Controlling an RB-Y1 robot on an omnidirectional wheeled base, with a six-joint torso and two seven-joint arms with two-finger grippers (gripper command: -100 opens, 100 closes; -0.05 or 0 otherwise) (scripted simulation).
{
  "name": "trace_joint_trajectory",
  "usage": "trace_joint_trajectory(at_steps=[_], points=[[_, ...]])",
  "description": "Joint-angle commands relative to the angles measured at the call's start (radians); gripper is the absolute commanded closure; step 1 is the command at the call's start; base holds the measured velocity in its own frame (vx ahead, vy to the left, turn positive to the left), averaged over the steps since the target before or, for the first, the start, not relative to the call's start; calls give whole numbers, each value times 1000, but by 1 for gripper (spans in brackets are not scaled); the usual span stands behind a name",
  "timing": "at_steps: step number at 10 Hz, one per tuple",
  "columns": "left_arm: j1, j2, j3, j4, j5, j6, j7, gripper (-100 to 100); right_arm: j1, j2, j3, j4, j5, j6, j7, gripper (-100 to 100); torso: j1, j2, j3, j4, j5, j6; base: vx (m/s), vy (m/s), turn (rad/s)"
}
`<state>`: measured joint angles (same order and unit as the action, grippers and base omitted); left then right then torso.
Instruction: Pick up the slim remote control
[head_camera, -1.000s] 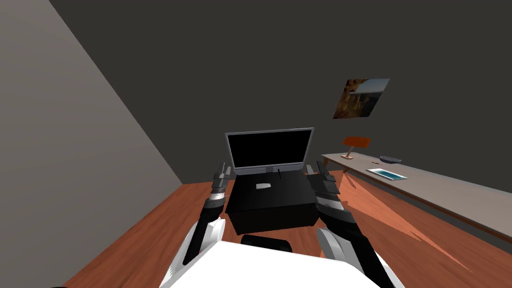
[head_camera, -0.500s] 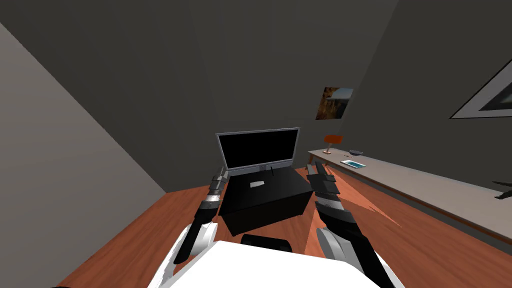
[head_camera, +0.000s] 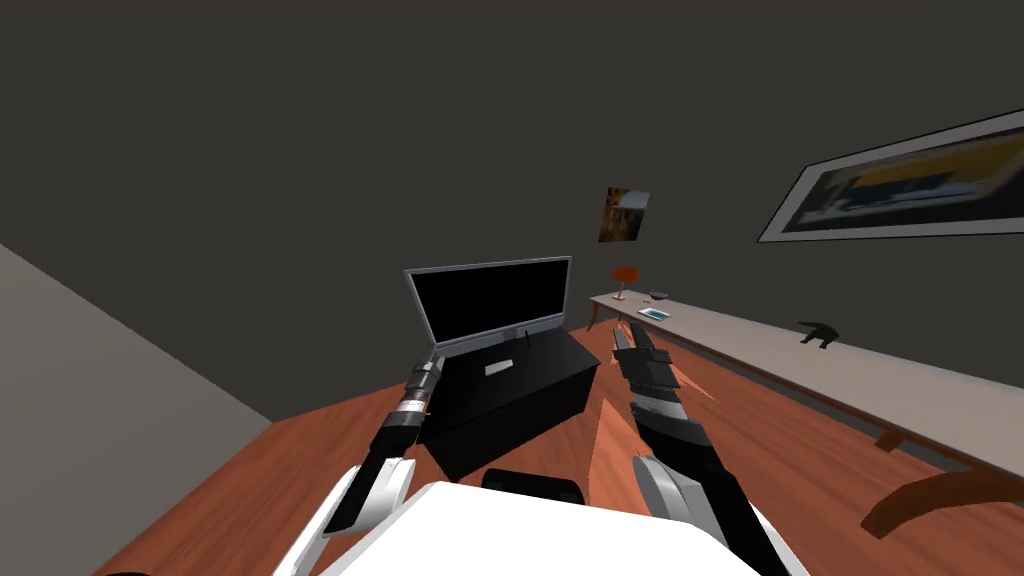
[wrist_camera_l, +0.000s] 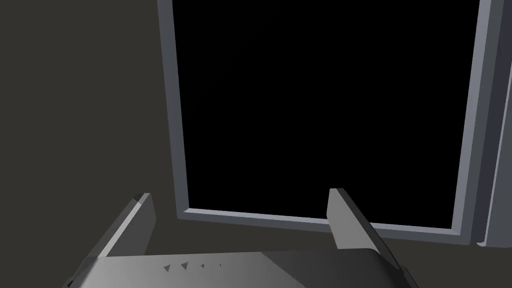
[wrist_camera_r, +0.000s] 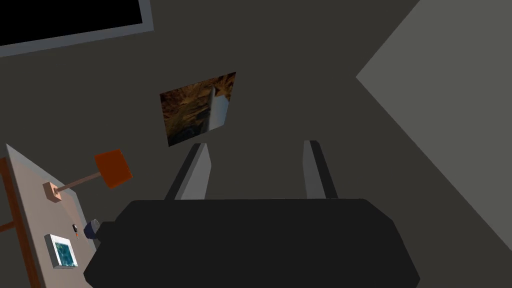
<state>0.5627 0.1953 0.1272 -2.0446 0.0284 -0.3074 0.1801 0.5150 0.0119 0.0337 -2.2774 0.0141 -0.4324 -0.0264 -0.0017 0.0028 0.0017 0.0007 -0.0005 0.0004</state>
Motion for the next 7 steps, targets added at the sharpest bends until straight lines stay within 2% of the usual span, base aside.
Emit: trace_joint_trajectory(at_steps=[1,2,3,4,5,7], points=[[-3,17,41,44,27,50,25,-100,0,0,0,0,0,0,0,0,0,0,0,0,0,0,-36,-63,-464],[-3,17,41,44,27,58,25,-100,0,0,0,0,0,0,0,0,-1,0,0,0,0,0,-24,-37,-93],[-1,28,69,77,47,91,42,-100,0,0,0,0,0,0,0,0,0,0,0,0,0,-1,-15,-36,-238],[-1,28,69,77,47,92,42,-100,0,0,0,0,0,0,0,0,1,-1,0,0,0,0,-12,-25,-144],[0,37,97,111,67,129,59,-100,0,0,0,0,0,0,0,0,1,-1,-1,0,0,-1,-9,-42,-252],[-1,54,154,183,110,192,92,-100,0,0,0,0,0,0,0,0,0,-1,-1,0,0,0,-9,-62,-412]])
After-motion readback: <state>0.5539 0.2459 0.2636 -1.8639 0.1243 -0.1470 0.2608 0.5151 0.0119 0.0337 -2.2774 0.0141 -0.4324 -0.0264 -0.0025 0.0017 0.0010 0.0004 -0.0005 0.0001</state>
